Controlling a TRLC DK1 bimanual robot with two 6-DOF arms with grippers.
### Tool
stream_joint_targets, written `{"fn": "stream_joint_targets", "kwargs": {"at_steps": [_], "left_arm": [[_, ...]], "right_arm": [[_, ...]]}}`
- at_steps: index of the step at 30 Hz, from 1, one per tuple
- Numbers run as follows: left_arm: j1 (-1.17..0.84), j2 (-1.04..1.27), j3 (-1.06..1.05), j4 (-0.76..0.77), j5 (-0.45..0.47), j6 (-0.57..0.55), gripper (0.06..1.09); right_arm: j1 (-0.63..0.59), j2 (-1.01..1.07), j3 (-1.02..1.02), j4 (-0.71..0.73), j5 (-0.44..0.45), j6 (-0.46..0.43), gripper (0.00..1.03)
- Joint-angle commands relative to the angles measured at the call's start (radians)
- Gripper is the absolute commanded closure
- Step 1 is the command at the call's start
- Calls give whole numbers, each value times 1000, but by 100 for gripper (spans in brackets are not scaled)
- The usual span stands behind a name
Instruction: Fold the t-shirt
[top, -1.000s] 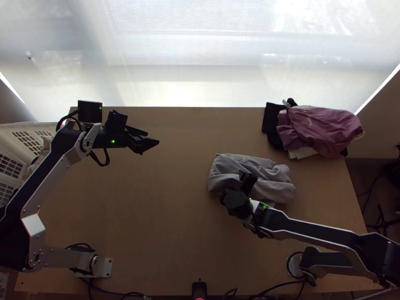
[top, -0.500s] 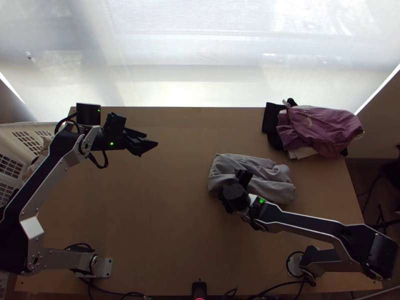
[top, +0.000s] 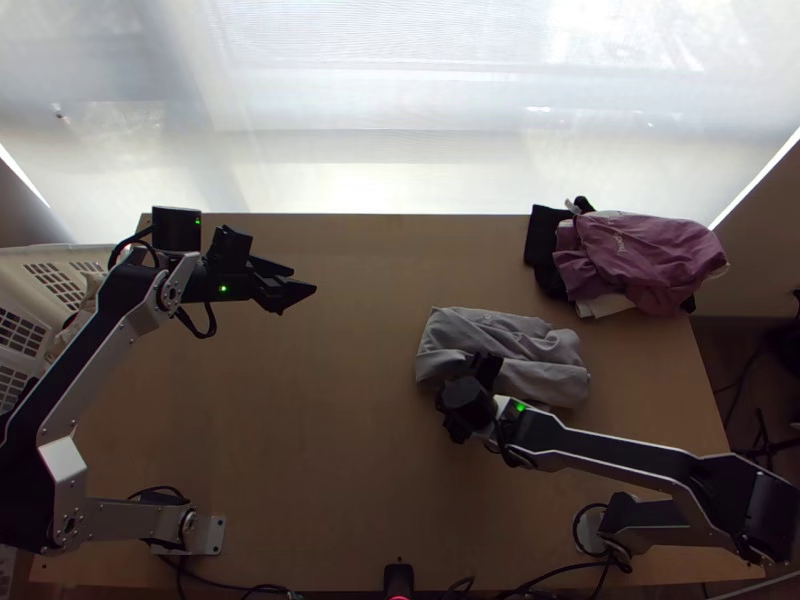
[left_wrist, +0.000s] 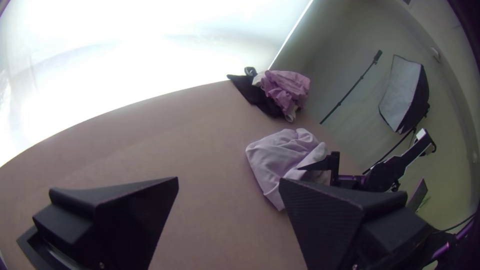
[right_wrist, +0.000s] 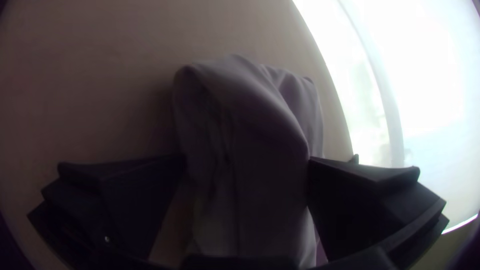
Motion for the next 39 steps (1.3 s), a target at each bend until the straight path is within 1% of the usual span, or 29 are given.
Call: {"fn": "stream_joint_targets", "kwargs": {"at_steps": [1,6,11,18,22,26,33,39], "left_arm": [[-1,-1,1,1,0,2,11],[-1,0,1,1,-1,2,11],[-1,3,1,7,0,-1,11],[-1,2,1,7,0,-3,11],[1,2,1,8,0,-3,11],[2,3,1,24,0,-6,11],[4,5,4,34,0,-13,11],[-6,11,-16,51,0,-12,11]], "right_arm": [[15,19,3,-14,-23,4,5],[30,19,-14,-11,-24,-28,5],[29,32,-38,42,-23,-93,5],[10,70,-80,190,2,-192,5],[6,73,-89,208,16,-205,5],[-5,110,-101,274,46,-243,5],[-94,161,-90,340,52,-286,5],[-139,228,-66,381,60,-286,5]]}}
